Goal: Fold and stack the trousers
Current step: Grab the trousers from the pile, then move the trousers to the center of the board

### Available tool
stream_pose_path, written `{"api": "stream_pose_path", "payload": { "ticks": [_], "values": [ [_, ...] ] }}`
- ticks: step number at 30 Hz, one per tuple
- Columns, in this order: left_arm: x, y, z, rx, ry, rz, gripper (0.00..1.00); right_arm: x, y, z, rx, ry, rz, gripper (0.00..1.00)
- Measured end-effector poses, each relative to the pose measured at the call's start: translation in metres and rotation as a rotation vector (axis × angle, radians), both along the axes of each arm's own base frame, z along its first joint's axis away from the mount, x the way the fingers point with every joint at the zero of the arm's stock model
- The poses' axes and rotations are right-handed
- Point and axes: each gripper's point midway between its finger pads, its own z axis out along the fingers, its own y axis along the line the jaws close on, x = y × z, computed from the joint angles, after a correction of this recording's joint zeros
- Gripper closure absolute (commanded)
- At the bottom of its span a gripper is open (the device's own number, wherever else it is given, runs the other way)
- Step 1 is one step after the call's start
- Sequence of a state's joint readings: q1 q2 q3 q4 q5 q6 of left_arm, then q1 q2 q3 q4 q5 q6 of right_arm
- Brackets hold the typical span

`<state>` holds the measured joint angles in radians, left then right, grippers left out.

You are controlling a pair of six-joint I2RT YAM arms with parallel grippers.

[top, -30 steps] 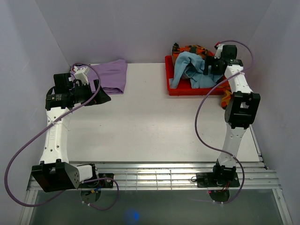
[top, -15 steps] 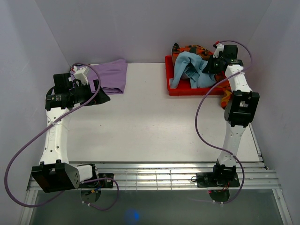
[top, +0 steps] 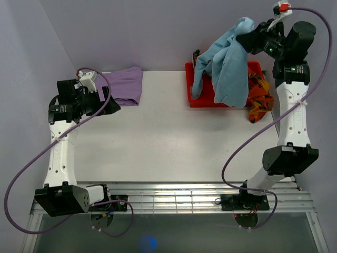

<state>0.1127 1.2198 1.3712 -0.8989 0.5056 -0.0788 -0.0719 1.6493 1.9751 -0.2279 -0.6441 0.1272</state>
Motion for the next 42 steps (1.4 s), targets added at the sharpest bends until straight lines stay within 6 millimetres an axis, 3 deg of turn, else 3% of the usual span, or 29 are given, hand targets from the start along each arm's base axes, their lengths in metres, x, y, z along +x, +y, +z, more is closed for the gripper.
{"api": "stream_pose_path", "payload": {
  "ticks": [3,8,13,16,19,22,25,28,31,32,34,35,37,40,42],
  "values": [
    [0.002,0.002,0.007,0.01,-0.016,0.01,0.02,-0.036,0.015,0.051,0.05,-0.112,0.075,0.92],
    [0.003,0.006,0.021,0.031,-0.051,0.031,0.02,-0.095,0.036,0.103,0.116,-0.215,0.183,0.92],
    [-0.002,0.007,0.039,0.043,-0.116,0.039,0.02,-0.157,0.061,0.139,0.163,-0.308,0.302,0.92],
    [-0.007,0.006,0.053,0.044,-0.169,0.037,0.02,-0.191,0.082,0.141,0.184,-0.341,0.391,0.92],
    [-0.01,0.002,0.062,0.034,-0.205,0.022,0.02,-0.205,0.105,0.112,0.197,-0.277,0.482,0.92],
    [-0.01,-0.004,0.065,0.013,-0.219,-0.012,0.02,-0.196,0.128,0.055,0.195,-0.137,0.544,0.92],
    [-0.012,-0.011,0.059,-0.002,-0.217,-0.065,0.02,-0.173,0.149,-0.026,0.163,0.055,0.552,0.92],
    [-0.015,-0.017,0.044,-0.015,-0.191,-0.117,0.02,-0.15,0.167,-0.13,0.094,0.299,0.524,0.92],
    [-0.018,-0.022,0.028,-0.023,-0.164,-0.166,0.02,-0.146,0.179,-0.212,0.026,0.484,0.496,0.92],
    [-0.02,-0.025,0.024,-0.028,-0.157,-0.186,0.02,-0.148,0.182,-0.23,0.01,0.524,0.49,0.82],
    [-0.024,-0.03,0.015,-0.042,-0.147,-0.232,0.02,-0.155,0.193,-0.252,-0.014,0.569,0.492,0.58],
    [-0.026,-0.033,0.01,-0.049,-0.143,-0.259,0.02,-0.158,0.198,-0.256,-0.02,0.58,0.498,0.34],
    [-0.033,-0.04,-0.001,-0.067,-0.136,-0.319,0.02,-0.159,0.21,-0.255,-0.026,0.558,0.52,0.26],
    [-0.046,-0.05,-0.018,-0.081,-0.122,-0.396,0.02,-0.148,0.221,-0.245,-0.031,0.528,0.535,0.03],
    [-0.054,-0.063,-0.026,-0.075,-0.115,-0.463,0.03,-0.132,0.221,-0.237,-0.055,0.493,0.519,0.03]
  ]
}}
